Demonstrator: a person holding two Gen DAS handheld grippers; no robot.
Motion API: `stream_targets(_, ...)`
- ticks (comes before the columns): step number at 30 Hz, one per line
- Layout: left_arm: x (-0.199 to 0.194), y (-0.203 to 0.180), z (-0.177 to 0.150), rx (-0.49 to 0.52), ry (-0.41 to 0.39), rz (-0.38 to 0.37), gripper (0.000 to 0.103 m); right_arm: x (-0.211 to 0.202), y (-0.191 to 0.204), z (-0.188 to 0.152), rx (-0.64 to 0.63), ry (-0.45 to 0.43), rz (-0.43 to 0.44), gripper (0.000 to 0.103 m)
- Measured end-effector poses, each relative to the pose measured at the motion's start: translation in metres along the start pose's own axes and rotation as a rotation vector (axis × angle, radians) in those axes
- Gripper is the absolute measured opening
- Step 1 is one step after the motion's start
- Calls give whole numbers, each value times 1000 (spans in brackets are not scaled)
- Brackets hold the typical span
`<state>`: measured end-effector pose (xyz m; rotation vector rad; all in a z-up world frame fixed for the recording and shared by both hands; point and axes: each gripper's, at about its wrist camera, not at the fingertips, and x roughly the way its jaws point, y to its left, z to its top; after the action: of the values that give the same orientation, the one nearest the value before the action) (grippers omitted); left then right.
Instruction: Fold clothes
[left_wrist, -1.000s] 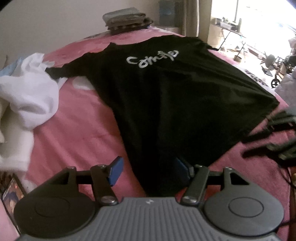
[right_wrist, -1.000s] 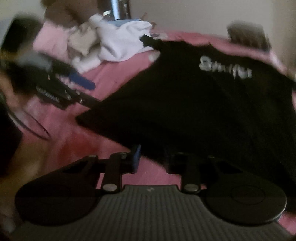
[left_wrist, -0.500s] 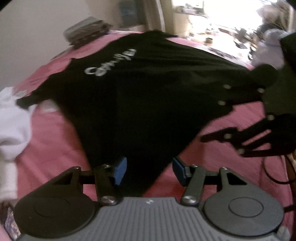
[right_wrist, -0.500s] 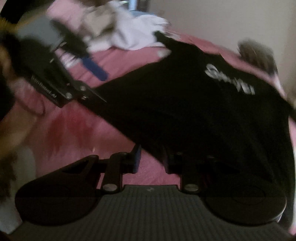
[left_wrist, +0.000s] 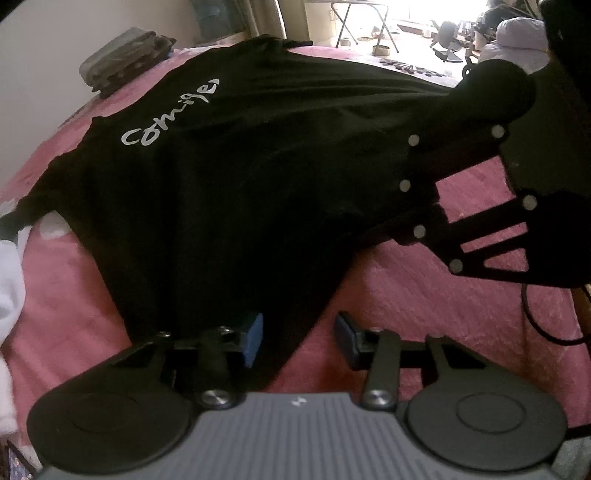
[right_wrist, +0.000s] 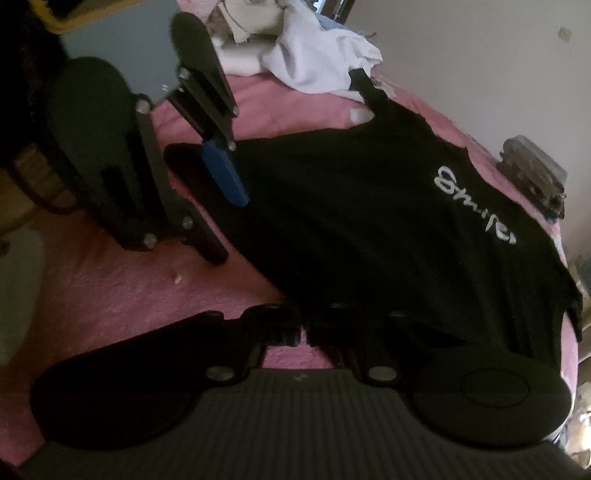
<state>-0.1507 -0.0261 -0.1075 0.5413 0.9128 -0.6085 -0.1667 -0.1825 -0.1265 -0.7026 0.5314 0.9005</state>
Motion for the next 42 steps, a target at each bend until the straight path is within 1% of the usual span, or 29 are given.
stream_targets(2,-1,2,3,5,1,-4,46,-4,-4,3,29,-15,3,0)
stream_targets(4,-3,5,6,0,-11,-14,45,-9,-13,7,87,-30,14,0)
stream_targets(5,-5,7,7,-9,-19,-22,42,-11,-18,8,116,-37,21,0)
stream_targets(7,-9,12,9,-28,-36,-37,28,-15,-24,9,150,-47,34,0)
stream_targets(8,-9,14,10,-39,-35,-47,25,-17,-27,10,156,-53,35,0)
stream_targets(9,-10,18,11,-46,-34,-59,19,-18,-30,11,162,-59,35,0)
stream_targets(10,-11,20,12,-48,-37,-62,16,-19,-34,11,169,-65,34,0)
stream_targets(13,-14,30,18,-55,-48,-63,10,-21,-46,13,191,-82,31,0)
stream_targets(15,-16,39,22,-74,-56,-62,9,-19,-56,16,208,-98,27,0)
stream_targets(20,-10,70,32,-184,-68,-65,7,-4,-86,24,241,-130,22,0)
stream_targets(25,1,84,40,-183,-81,12,7,19,-105,29,223,-132,17,0)
stream_targets(29,11,93,44,-195,-81,76,7,40,-112,33,193,-130,4,0)
stream_targets(36,22,112,46,-231,-97,152,6,63,-128,38,209,-151,-21,0)
stream_targets(38,32,115,45,-230,-84,163,7,72,-134,38,229,-148,-24,0)
stream_targets(40,45,116,43,-237,-30,164,8,88,-142,34,276,-116,-5,3)
stream_targets(42,51,117,40,-243,-17,164,11,99,-154,27,353,-73,19,3)
